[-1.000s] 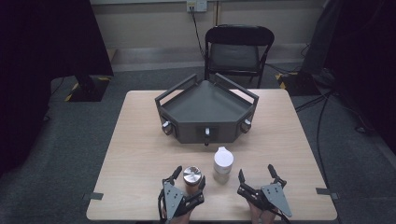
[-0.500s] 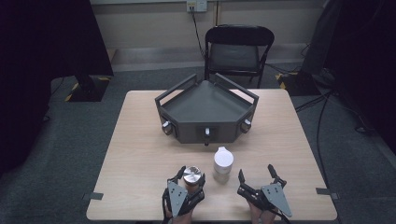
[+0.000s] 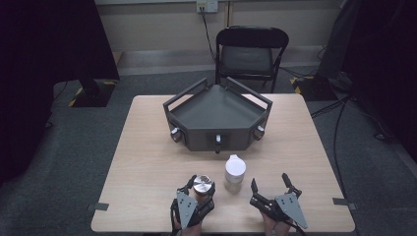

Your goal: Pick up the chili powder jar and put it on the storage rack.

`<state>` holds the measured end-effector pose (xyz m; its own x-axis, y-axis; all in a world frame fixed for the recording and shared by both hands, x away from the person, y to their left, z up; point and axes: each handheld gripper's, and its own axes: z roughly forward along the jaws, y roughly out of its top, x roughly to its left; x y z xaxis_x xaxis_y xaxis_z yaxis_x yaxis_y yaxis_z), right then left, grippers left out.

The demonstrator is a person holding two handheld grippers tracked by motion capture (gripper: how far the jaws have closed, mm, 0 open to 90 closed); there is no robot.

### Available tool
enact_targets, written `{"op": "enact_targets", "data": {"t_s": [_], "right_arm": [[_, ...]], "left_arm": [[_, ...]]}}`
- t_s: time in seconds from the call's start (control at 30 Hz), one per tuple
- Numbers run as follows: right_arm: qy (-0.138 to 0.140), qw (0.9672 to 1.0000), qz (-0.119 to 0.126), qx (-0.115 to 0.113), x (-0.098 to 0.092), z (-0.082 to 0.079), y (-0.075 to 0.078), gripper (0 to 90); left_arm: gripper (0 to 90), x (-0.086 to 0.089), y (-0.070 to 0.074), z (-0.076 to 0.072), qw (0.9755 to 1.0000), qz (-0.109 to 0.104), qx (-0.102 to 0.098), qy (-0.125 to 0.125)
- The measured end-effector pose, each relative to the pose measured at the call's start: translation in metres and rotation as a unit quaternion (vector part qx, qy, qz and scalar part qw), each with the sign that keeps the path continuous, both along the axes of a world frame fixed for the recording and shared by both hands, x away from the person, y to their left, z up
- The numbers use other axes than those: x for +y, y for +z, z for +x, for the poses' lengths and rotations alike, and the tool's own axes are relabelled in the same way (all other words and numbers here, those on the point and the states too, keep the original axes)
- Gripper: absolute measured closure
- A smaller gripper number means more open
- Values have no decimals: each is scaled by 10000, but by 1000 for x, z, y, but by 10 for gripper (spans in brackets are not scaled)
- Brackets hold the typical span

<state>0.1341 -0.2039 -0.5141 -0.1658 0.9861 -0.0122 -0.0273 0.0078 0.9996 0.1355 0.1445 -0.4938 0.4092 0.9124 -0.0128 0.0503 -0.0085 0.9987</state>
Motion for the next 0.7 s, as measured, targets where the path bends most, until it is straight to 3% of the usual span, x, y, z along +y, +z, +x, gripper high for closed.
{"op": "enact_targets", "data": {"t_s": [0.7], "right_arm": [[0, 10000, 1, 1, 0, 0, 0, 0]], "left_arm": [[352, 12, 9, 2, 9999, 1, -30, -160]]}}
